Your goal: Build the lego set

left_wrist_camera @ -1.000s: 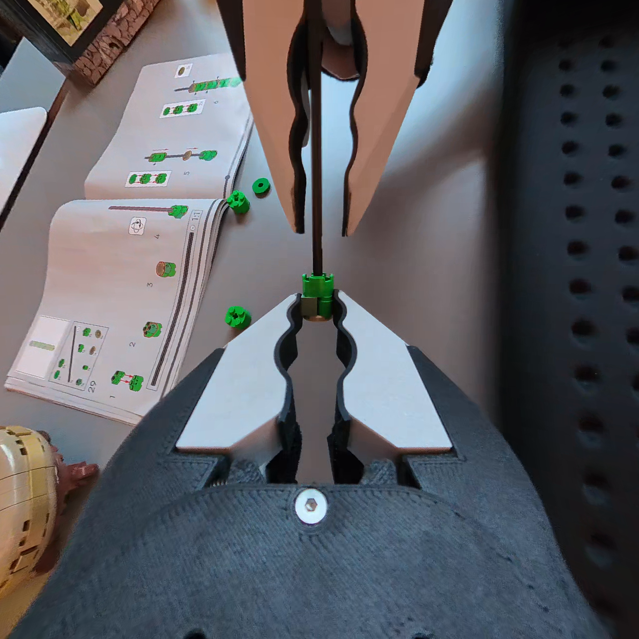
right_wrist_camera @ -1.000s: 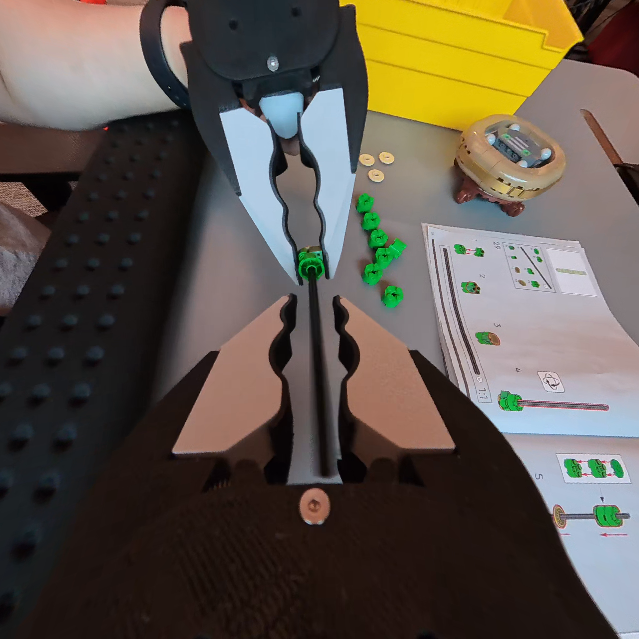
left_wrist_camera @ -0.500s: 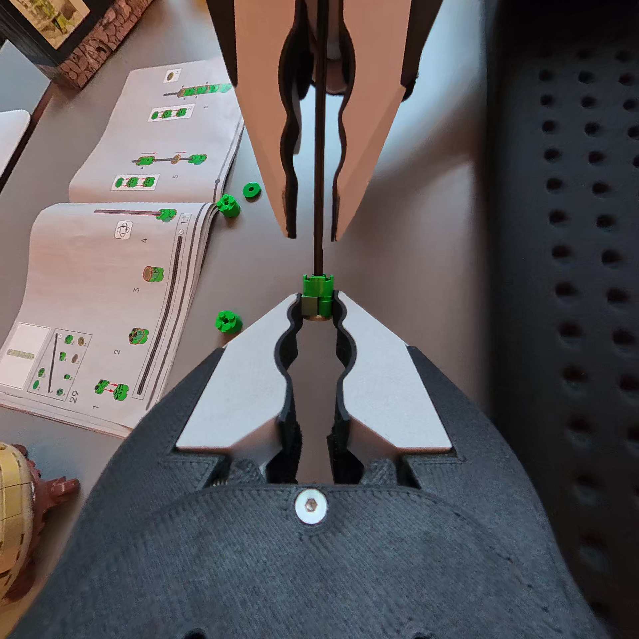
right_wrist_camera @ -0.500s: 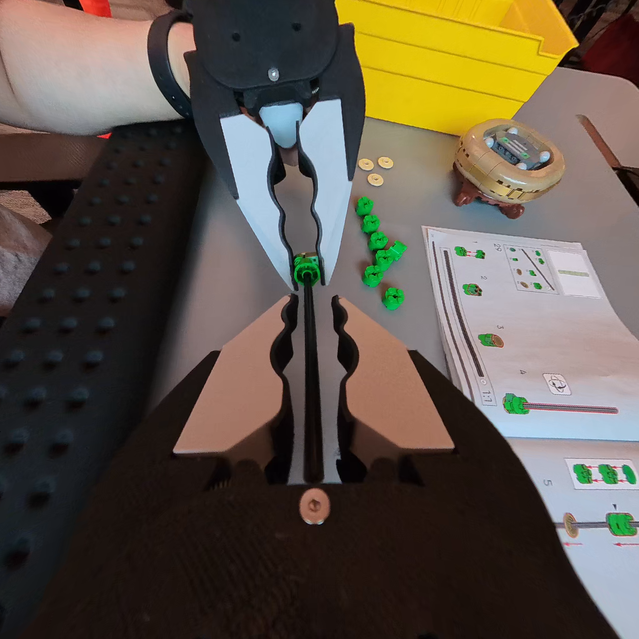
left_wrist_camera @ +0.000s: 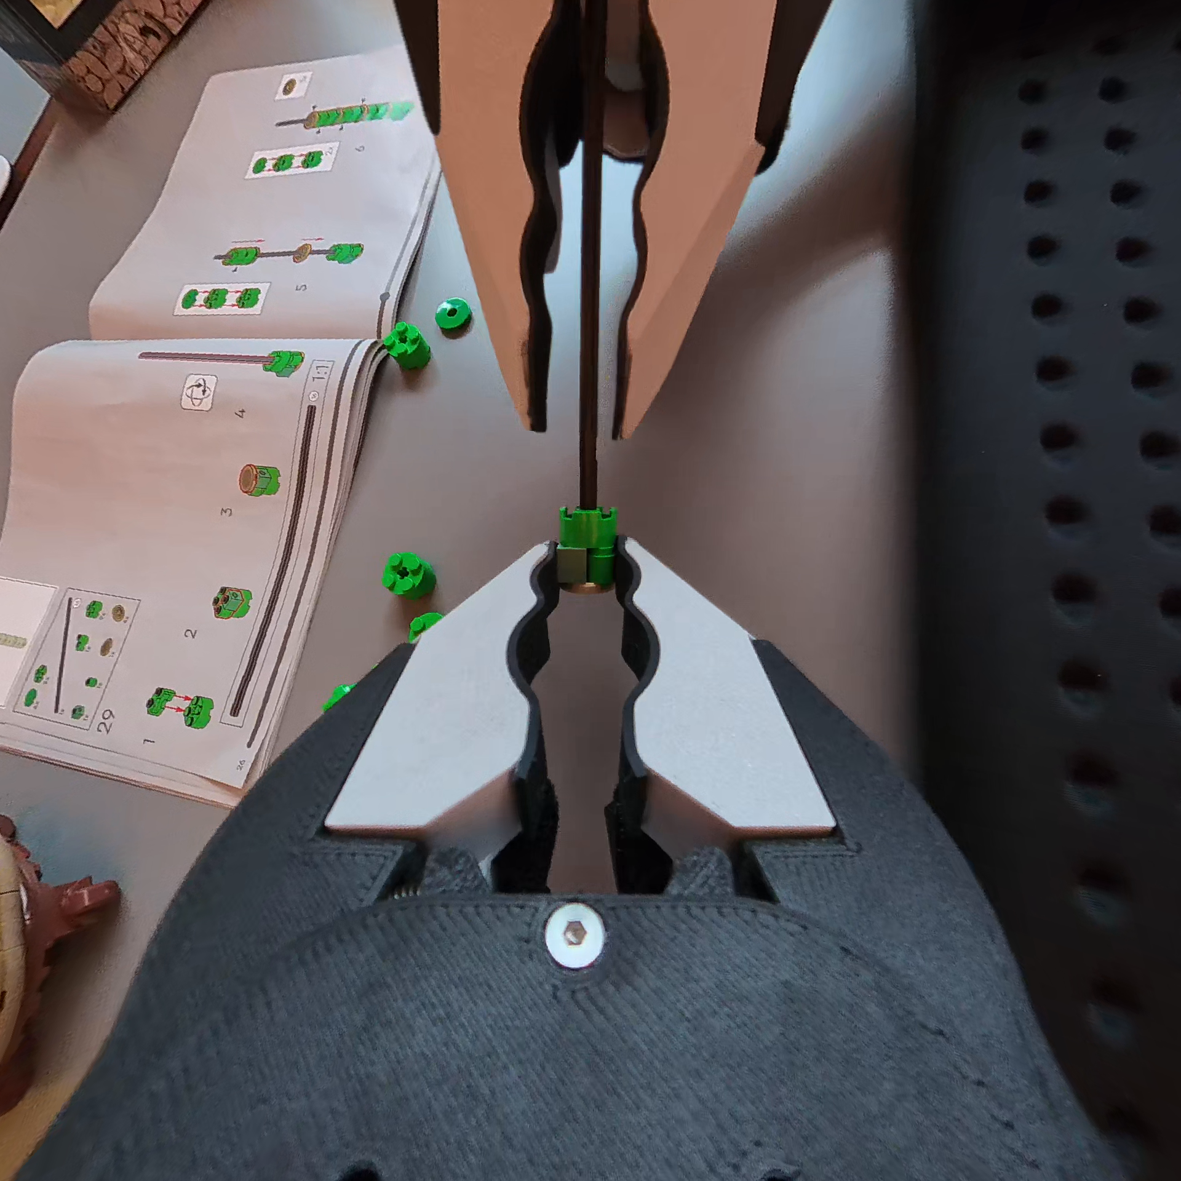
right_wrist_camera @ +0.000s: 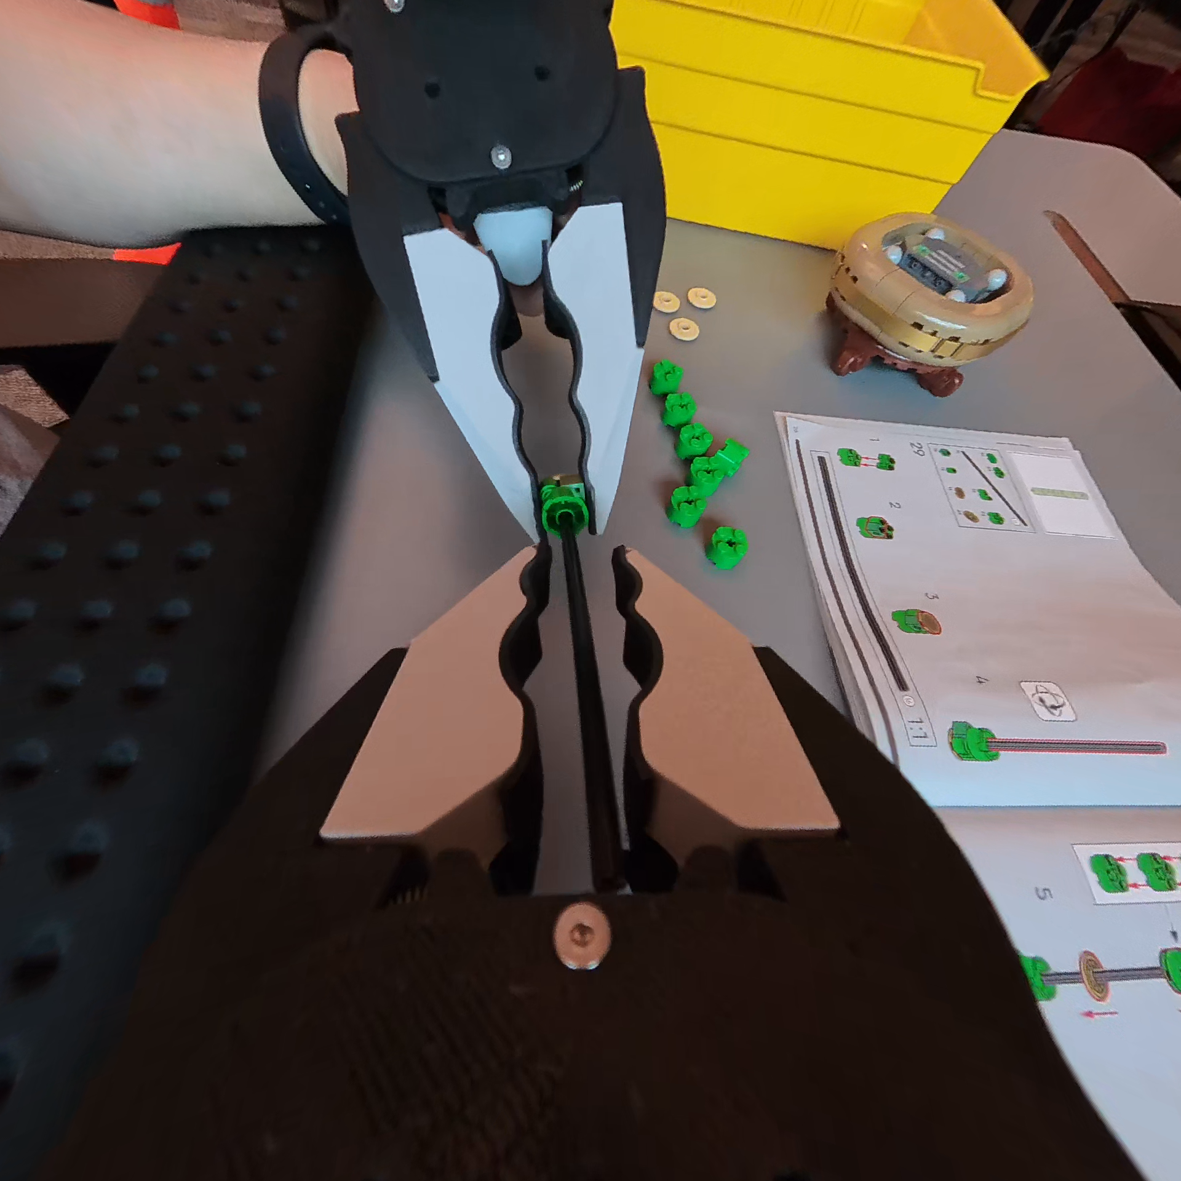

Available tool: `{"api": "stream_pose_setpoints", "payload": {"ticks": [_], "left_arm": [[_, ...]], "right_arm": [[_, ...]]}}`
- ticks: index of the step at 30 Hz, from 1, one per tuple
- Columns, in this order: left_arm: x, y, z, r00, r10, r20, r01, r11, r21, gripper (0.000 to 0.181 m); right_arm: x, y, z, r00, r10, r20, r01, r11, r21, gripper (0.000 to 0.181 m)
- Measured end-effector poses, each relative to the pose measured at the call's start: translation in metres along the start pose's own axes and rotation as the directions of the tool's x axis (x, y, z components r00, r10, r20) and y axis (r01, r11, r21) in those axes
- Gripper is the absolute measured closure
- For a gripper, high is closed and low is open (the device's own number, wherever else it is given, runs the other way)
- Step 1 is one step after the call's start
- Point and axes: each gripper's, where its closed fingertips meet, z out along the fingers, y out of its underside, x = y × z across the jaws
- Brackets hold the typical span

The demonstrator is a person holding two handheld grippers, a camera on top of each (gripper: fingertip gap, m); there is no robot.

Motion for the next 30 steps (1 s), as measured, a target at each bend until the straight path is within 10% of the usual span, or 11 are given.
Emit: {"api": "stream_pose_setpoints", "payload": {"ticks": [30], "left_arm": [[0.002, 0.0, -0.004, 0.995, 0.083, 0.064, -0.083, 0.997, 0.004, 0.167]], "right_arm": [[-0.009, 0.0, 0.006, 0.99, -0.131, -0.053, 0.137, 0.984, 0.115, 0.176]]}}
